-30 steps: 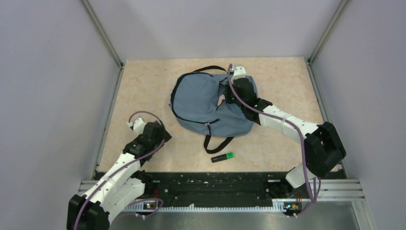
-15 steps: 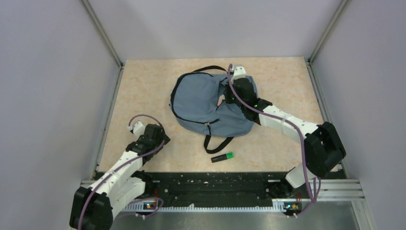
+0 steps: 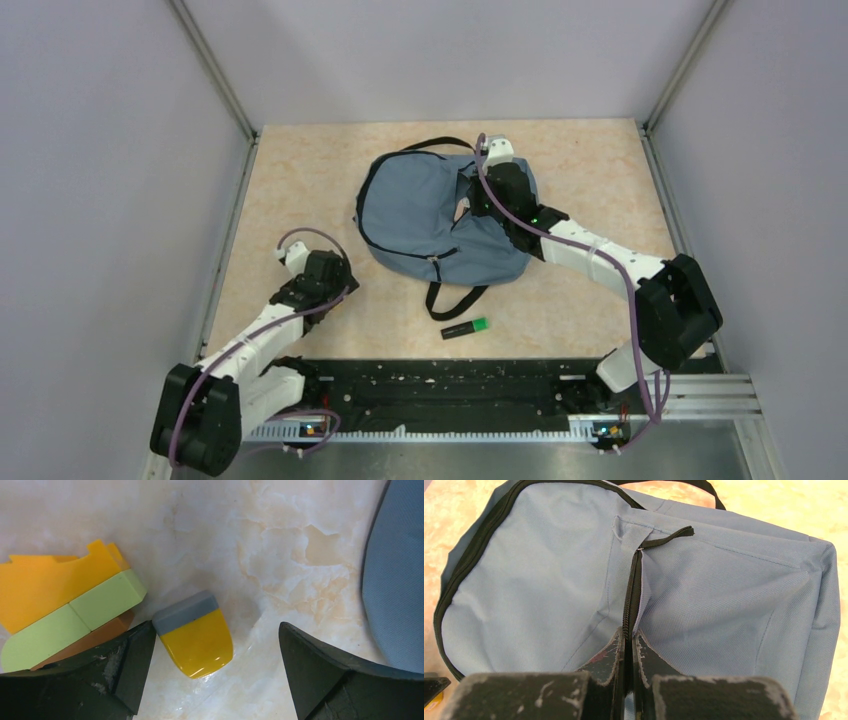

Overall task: Pack the student bag
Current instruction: Pick up the stationery from the center of the board.

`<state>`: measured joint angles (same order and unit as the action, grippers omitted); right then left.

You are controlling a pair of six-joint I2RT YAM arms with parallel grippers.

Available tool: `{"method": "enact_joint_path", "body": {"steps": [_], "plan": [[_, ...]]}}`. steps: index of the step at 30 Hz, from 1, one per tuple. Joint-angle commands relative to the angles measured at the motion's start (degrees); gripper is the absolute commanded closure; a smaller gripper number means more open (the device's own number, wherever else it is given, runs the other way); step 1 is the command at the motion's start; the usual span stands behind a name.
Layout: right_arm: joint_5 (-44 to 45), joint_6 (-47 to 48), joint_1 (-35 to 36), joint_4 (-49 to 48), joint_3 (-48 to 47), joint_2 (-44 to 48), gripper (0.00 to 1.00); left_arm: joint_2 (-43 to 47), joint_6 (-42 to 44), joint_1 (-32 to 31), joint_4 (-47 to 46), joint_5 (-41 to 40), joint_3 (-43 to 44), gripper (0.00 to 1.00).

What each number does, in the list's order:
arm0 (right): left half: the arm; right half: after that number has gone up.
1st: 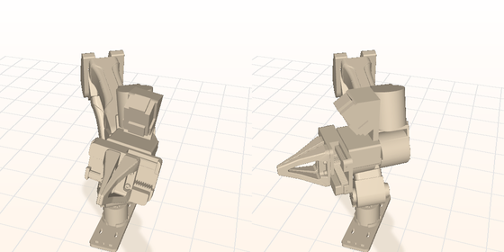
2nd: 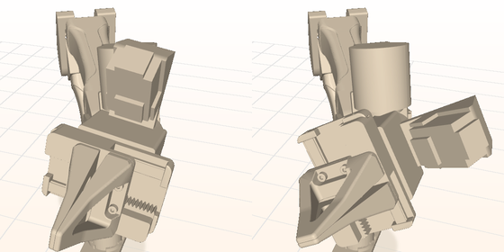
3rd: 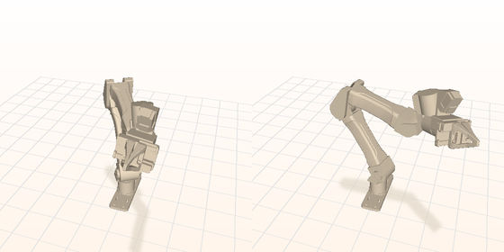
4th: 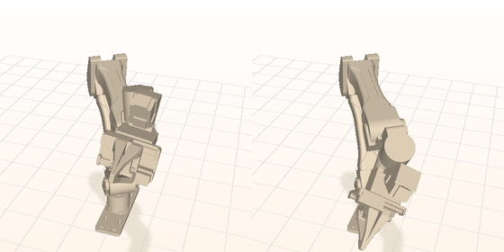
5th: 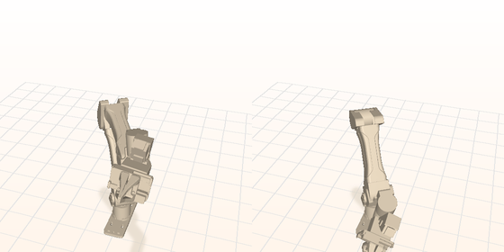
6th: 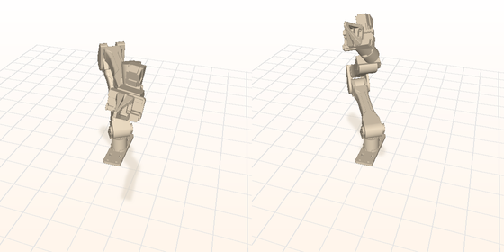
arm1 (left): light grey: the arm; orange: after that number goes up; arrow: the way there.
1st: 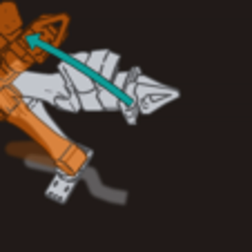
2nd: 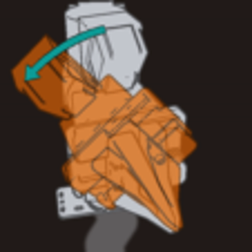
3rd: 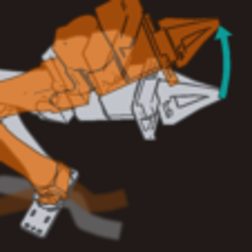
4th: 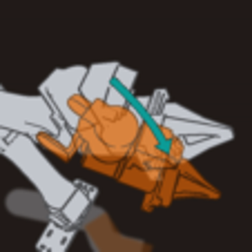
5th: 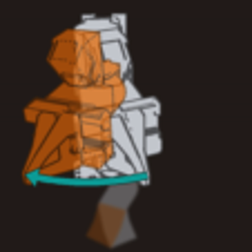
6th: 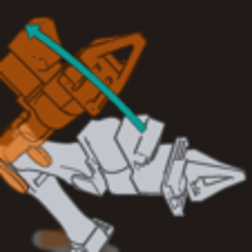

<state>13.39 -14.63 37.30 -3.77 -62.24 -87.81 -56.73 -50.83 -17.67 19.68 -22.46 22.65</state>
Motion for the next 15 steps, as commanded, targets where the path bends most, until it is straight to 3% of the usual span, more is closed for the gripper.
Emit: {"method": "enact_joint_path", "body": {"steps": [1, 7, 15], "plan": [[-0.59, -0.59, -0.32, -3.35, -0.34, 2.95, 1.00, -1.51, 3.57, 0.30, -7.20, -1.20, 2.38, 0.03], [-0.64, -0.63, -0.31, -3.22, -0.41, 2.85, 1.00, -5.22, 6.32, 0.35, -11.09, 1.98, 3.56, 0.06], [-0.82, -0.84, -0.34, -3.48, -0.25, 2.78, 1.00, -6.88, 6.85, 0.27, -0.93, 2.00, 5.90, 0.14]]}}
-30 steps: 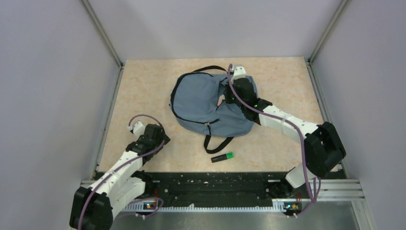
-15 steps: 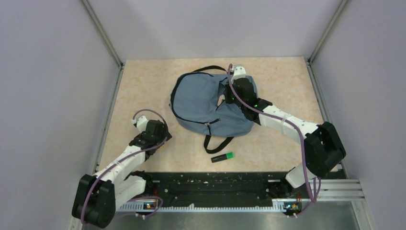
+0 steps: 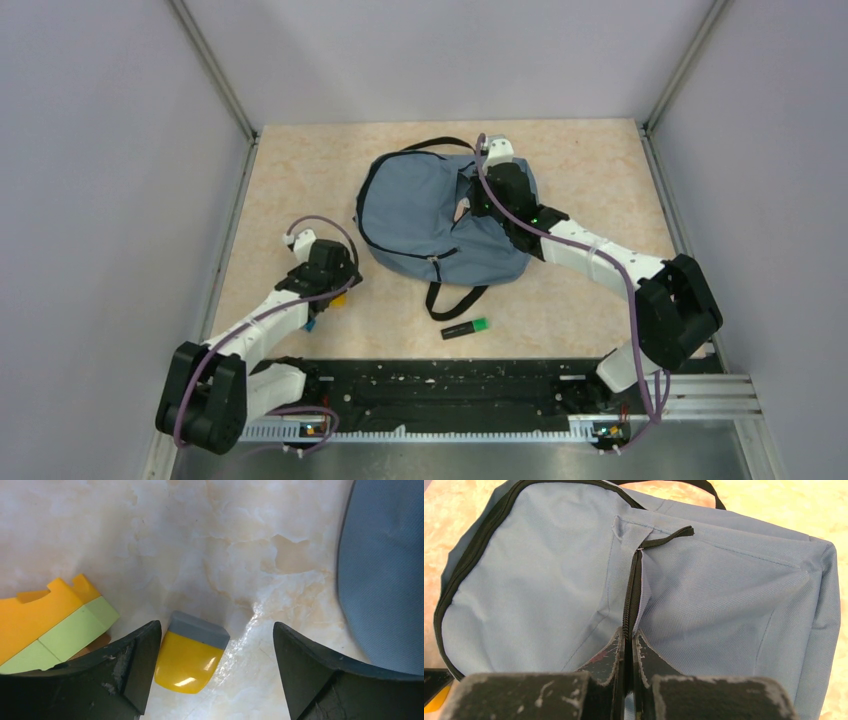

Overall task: Pack the student bag
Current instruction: Pick up the stationery from the center of the board.

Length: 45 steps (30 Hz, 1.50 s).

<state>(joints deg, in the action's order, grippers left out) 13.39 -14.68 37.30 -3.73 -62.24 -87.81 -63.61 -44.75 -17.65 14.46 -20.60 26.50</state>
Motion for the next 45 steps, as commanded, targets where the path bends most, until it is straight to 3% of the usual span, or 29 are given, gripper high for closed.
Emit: {"method": "enact_joint_path", "body": {"steps": [1, 4, 11, 27, 30, 45], "plan": [[-0.91, -0.88, -0.37, -3.56, -0.23, 2.74, 1.00, 0.06, 0.42, 0.25, 6.09, 0.50, 2.01, 0.16], [-1.11, -1.11, -0.34, -3.77, -0.17, 2.64, 1.00, 0.48, 0.19, -0.01, 9.09, 0.73, 1.80, 0.22], [-1.67, -1.45, -0.31, -4.01, -0.06, 2.56, 1.00, -0.04, 0.19, -0.02, 11.13, 1.55, 1.77, 0.24], [-1.08, -1.32, -0.38, -3.67, 0.11, 3.08, 1.00, -3.32, 2.98, -0.02, 9.73, 2.94, 4.61, 0.55], [-1.14, -1.33, -0.31, -3.67, 0.12, 3.16, 1.00, -2.91, 3.45, -0.02, 9.79, 3.30, 4.69, 0.57], [-1.88, -1.41, -0.32, -3.39, -0.19, 3.17, 1.00, 8.29, 8.40, -1.79, 9.90, 8.99, 4.08, 0.69]]}}
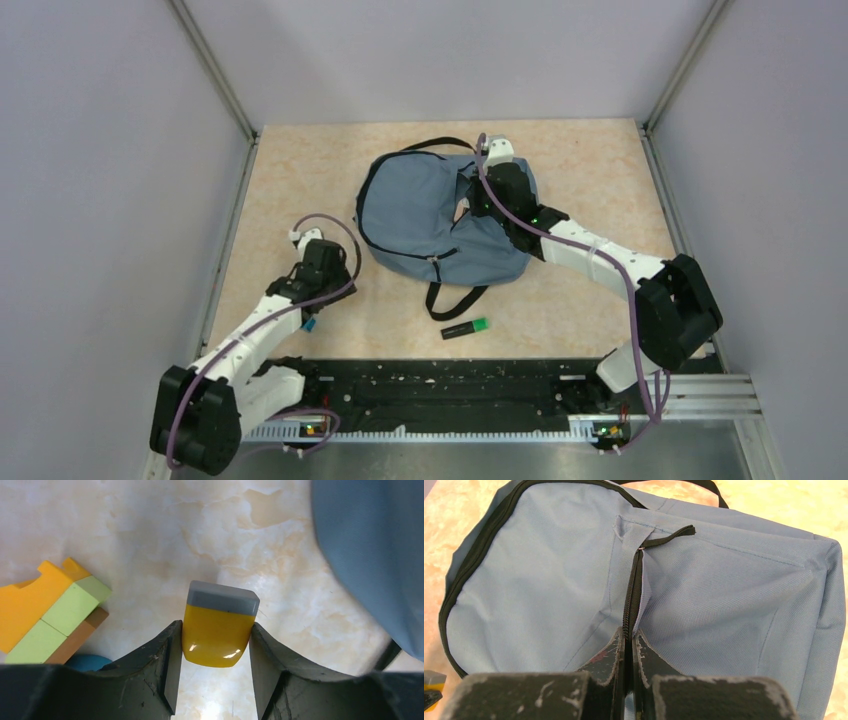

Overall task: Pack the student bag
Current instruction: Pick up the stationery from the center of the board.

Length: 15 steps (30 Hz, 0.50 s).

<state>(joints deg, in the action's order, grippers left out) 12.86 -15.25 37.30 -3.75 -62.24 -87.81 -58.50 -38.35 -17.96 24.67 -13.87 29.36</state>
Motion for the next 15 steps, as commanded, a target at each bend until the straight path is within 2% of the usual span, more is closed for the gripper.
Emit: {"method": "enact_joint_path", "body": {"steps": [1, 7, 15], "plan": [[-1.45, -0.84, -0.32, -3.26, -0.29, 3.30, 1.00, 4.00, 2.13, -2.37, -0.01, 2.44, 2.01, 0.69], [-2.69, -1.26, -0.36, -3.55, -0.56, 4.05, 1.00, 5.36, 2.69, -11.09, -2.64, 1.81, 8.96, 0.69], [-4.75, -2.29, -0.30, -3.25, -1.02, 4.25, 1.00, -10.30, 7.04, -15.81, -12.21, 11.77, 21.24, 0.68]]}}
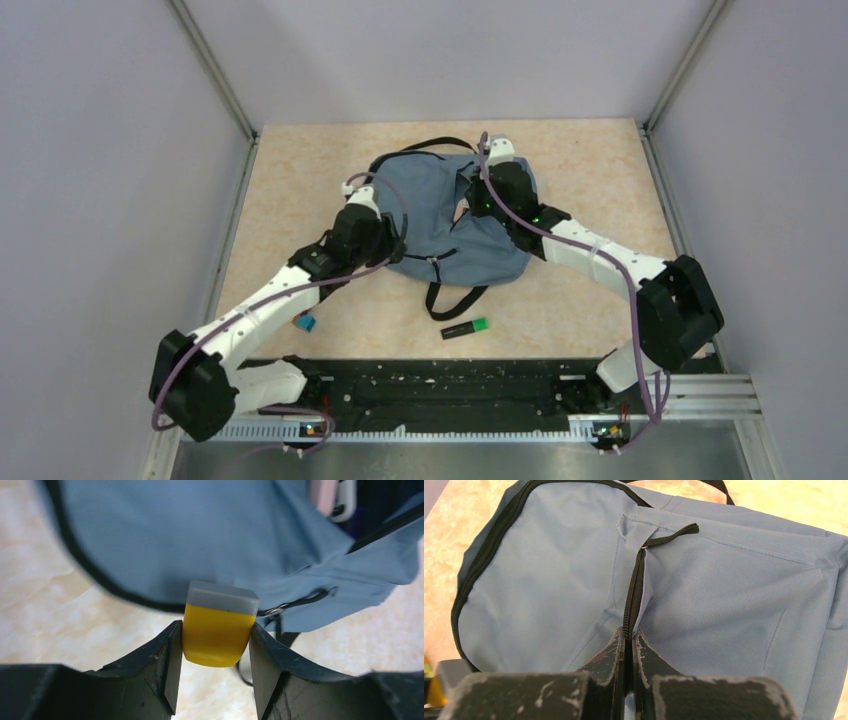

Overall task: Pack the student bag
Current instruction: Place the stationery in the student bag.

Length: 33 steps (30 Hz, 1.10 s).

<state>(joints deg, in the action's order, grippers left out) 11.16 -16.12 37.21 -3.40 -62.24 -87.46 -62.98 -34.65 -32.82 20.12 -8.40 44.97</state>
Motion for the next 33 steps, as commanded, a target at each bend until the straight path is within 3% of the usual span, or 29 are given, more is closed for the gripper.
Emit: {"method": "enact_joint_path", "body": {"steps": [1, 9, 21, 33], "plan": [[-3.15, -1.38, -0.24, -3.39, -1.00, 4.07, 1.00, -7.62, 3.77, -0.93, -8.96, 7.71, 7.21, 0.68], [-3.59, -1.43, -0.21, -2.96, -0.91, 5.01, 1.00, -20.29, 8.20, -0.89, -9.93, 17.73, 21.21, 0.69], [-4.05, -1.73, -0.21, -3.10, -0.42, 5.71, 1.00, -33.82, 9.81, -0.42, -16.62, 25.06, 29.07, 0.69], [-4.13, -1.99, -0.24, -3.46, 0.33, 6.12, 1.00, -40.63, 7.90, -0.46, -21.49, 28.22, 33.08, 0.70]]}}
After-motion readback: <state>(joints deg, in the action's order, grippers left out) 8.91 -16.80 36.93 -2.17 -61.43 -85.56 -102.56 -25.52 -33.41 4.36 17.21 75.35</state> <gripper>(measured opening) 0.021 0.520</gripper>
